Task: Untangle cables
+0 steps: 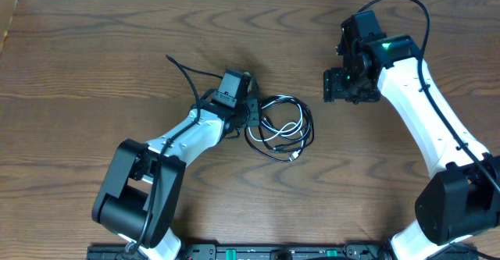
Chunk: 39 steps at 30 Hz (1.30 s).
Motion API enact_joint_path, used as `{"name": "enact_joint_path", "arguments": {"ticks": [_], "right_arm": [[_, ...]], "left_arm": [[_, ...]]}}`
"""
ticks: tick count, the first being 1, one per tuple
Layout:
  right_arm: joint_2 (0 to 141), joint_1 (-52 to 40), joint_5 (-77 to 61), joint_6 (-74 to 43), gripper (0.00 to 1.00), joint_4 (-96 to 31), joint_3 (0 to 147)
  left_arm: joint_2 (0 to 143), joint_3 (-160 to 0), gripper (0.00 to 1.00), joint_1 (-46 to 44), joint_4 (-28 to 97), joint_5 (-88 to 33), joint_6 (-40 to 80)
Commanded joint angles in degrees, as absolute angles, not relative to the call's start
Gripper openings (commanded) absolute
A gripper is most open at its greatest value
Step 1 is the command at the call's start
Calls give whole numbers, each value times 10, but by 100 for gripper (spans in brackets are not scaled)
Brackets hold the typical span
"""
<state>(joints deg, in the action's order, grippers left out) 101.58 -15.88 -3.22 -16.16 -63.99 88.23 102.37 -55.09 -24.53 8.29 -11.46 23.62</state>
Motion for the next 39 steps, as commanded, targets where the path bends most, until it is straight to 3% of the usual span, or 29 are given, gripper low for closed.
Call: {"name": "enact_joint_path", "arguments": {"ticks": [1,13,16,22,29,30,39], "right_arm": [[1017,-158,-36,-149,71,-639,879],[1017,-158,-34,-145,71,-639,879],[1017,-158,-34,-145,71,-639,879],[1017,-158,-34,-145,71,-639,879],[1017,-158,-34,-145,72,-639,879],[1017,-158,-34,-145,72,-639,879],[1017,-159,-80,-115,71,-633,879]], "left_arm": [[1037,-554,48,-250,80,-96,225],[1069,-554,46,-284,50,-93,248],[1072,-554,39,-284,50,-74,271],[1072,-554,35,-284,53,-68,283],[1072,-554,19,-307,66,-65,308],[1070,-555,8,-312,70,-66,307],[985,-602,8,-311,192,-113,261]]}}
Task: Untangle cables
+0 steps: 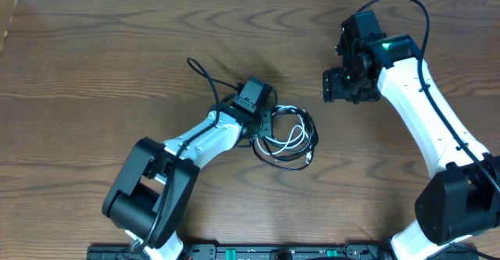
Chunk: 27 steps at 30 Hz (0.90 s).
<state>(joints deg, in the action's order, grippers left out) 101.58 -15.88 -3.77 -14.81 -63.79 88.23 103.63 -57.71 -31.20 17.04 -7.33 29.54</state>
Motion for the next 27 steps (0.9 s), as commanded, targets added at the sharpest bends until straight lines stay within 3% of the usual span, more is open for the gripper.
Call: {"name": "enact_joint_path", "arguments": {"ticks": [1,6,13,19,23,27], "right_arm": [[1017,-159,-100,-102,71,-630,879],[1017,-158,-229,-22,68,-610,879],[1017,-158,-309,40,66,-608,879],[1017,-159,-326,39,64,-607,879],[1017,-161,-331,28,56,-606,879],[1019,-176,-299,-14,57,-596,879]], "left_arm": [[971,-603,7,-309,194,-139,257],[880,-604,8,-274,186,-319,256],[803,-604,8,-231,187,-373,262],[783,-604,7,-208,186,-417,269],[783,-604,7,-208,175,-441,285],[783,-604,7,-208,126,-479,329]]}}
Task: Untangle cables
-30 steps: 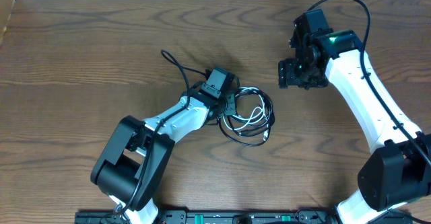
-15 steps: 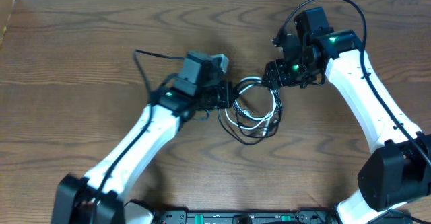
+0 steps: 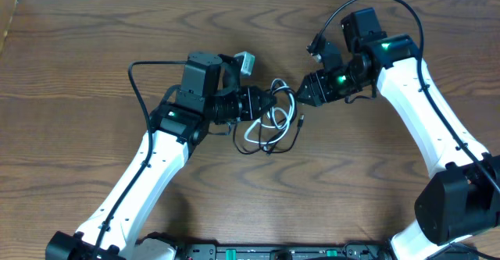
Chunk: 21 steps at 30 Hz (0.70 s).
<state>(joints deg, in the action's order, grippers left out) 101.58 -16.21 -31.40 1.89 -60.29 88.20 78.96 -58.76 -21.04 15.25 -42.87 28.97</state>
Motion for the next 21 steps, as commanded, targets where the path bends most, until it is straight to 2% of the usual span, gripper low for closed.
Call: {"name": "enact_joint_path", "arguments": {"ticks": [1,10,21], "right_arm": [[1019,-180,-289,-23,58,-595,879],[1020,-192,-265,-60,59,-576,879],[1020,-187,-51,-225,58,-516,820]], "left_arm": [[783,-604,8,-208,118,-484,339],[783,-604,7,-207,52,-537,414],[779,-604,7,-195,-130,-617,563]]}}
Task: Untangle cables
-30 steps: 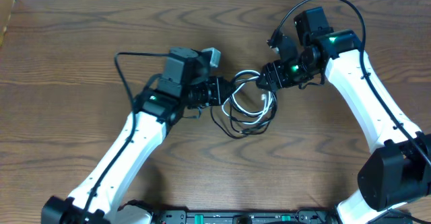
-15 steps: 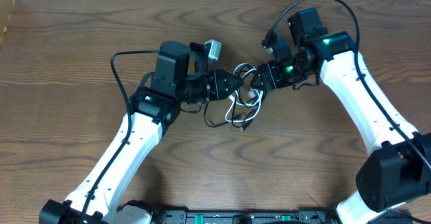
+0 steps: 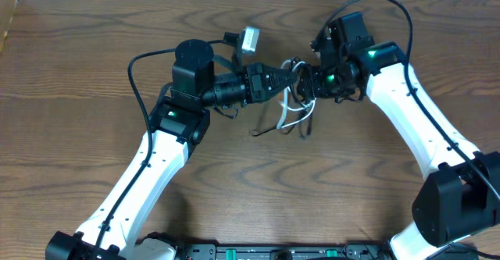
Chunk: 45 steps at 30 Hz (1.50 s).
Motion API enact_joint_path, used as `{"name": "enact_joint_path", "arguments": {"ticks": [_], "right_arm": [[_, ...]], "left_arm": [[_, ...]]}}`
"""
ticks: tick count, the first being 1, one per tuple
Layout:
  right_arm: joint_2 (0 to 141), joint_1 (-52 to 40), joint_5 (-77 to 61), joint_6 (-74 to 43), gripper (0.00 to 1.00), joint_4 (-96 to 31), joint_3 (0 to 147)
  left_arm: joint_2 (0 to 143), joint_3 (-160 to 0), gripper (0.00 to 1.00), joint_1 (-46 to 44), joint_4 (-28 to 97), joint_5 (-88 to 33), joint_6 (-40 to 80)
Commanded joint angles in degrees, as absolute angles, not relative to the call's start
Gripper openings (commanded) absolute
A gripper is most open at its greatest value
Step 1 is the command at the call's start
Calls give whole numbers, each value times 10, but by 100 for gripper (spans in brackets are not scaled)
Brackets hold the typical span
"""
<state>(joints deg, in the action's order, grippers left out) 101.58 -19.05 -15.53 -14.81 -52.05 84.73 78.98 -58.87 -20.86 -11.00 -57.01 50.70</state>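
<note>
A tangled bundle of black and white cables hangs just above the table at the centre. My left gripper reaches in from the left and is shut on the top of the bundle. From the right, my right gripper comes in against the same upper part of the bundle, nearly touching the left one. Its fingers are dark and partly hidden by the cable loops, so whether its jaws hold the cables does not show. Loose ends of the black cable trail down to the table.
The wooden table stretches around both arms. The left arm's own black lead loops out over the table on the left. A pale wall edge runs along the back.
The left gripper has carried the bundle to the right and higher. The right gripper has closed the gap and now sits against the bundle's top.
The left gripper was low at the bundle's left edge on the table, with the right gripper away at the back right. The left arm then shifted right with the bundle, later held it raised at the centre as the right gripper neared. Both now meet at the bundle.
</note>
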Motion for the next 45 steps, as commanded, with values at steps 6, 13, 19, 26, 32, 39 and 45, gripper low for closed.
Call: {"name": "enact_joint_path", "arguments": {"ticks": [6,13,19,26,32,39,45], "right_arm": [[1020,-146,-29,-235,54,-524,791],[1020,-85,-29,-182,48,-560,785],[1020,-51,-30,-162,44,-584,785],[1020,-47,10,-153,46,-603,782],[1020,-22,59,-185,52,-609,774],[1020,16,22,-186,54,-600,771],[1020,5,-103,-95,54,-577,771]], "left_arm": [[777,-604,7,-137,-130,-624,560],[777,-603,8,-67,-111,-625,529],[777,-603,7,-28,-38,-626,471],[777,-603,7,18,62,-613,375],[777,-603,7,72,150,-590,300],[777,-603,7,99,224,-554,235],[777,-602,7,77,232,-551,227]]}}
